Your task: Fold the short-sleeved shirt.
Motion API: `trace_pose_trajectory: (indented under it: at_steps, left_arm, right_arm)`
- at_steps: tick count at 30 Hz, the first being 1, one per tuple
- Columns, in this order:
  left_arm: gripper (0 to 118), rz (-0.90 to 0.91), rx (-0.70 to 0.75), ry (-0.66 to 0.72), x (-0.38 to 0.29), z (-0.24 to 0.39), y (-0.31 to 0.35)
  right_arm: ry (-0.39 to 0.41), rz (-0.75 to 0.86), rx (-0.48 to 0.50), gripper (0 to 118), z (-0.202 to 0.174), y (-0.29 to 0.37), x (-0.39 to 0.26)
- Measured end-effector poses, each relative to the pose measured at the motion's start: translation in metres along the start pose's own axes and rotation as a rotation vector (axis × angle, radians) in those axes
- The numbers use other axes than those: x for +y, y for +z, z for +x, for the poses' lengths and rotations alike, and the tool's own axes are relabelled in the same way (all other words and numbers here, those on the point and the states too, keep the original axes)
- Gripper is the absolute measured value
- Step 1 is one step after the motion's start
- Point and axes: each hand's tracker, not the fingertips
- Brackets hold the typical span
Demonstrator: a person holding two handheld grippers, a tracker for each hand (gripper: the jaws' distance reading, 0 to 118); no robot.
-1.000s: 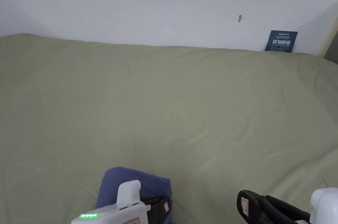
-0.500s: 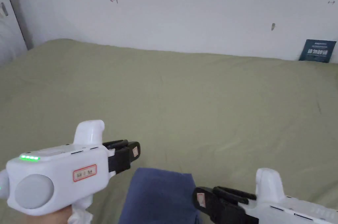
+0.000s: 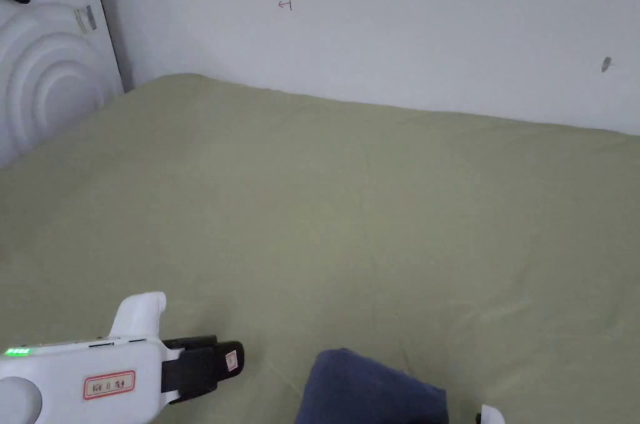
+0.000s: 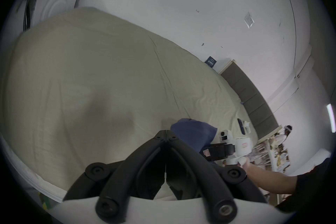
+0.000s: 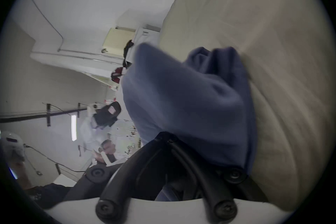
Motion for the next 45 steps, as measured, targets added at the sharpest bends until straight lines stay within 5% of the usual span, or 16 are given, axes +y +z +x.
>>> trace_pose_trajectory:
  at_steps: [2, 7, 11, 18, 19, 21, 22, 29, 38, 45]
  left_arm:
    - [114, -0.043, -0.052, 0.008, -0.002, -0.005, -0.007]
    - [114, -0.136, -0.029, -0.030, -0.013, -0.005, -0.035]
    - [114, -0.236, -0.178, 0.025, -0.025, 0.000, -0.067]
    - [113, -0.238, -0.228, 0.065, -0.042, -0.003, -0.119]
    - [105, -0.236, -0.250, 0.097, -0.041, -0.005, -0.124]
    - [42, -0.233, -0.285, 0.179, -0.039, -0.007, -0.134]
    - [37, -0.238, -0.309, 0.213, -0.039, -0.007, -0.138]
    - [36, -0.282, -0.261, 0.270, -0.036, 0.003, -0.137]
    - [36, -0.327, -0.240, 0.086, 0.002, 0.003, -0.118]
    - [36, -0.350, -0.102, 0.003, 0.090, -0.097, -0.043]
  right_arm:
    - [0.039, 0.004, -0.041, 0, -0.002, 0.002, 0.001]
    - [0.057, -0.020, -0.052, 0, -0.011, -0.002, 0.001]
    - [0.065, -0.020, -0.058, 0, -0.013, -0.002, 0.000]
    - [0.068, -0.016, -0.059, 0, -0.012, -0.002, -0.001]
    - [0.070, -0.016, -0.058, 0, -0.012, -0.002, -0.001]
    - [0.080, -0.015, -0.060, 0, -0.013, -0.002, -0.001]
    - [0.078, -0.013, -0.059, 0, -0.013, -0.001, -0.002]
    - [0.101, 0.018, -0.070, 0, -0.016, 0.002, -0.007]
    - [0.176, 0.080, -0.076, 0, -0.040, 0.003, -0.018]
    - [0.239, 0.099, -0.061, 0, -0.069, -0.007, -0.027]
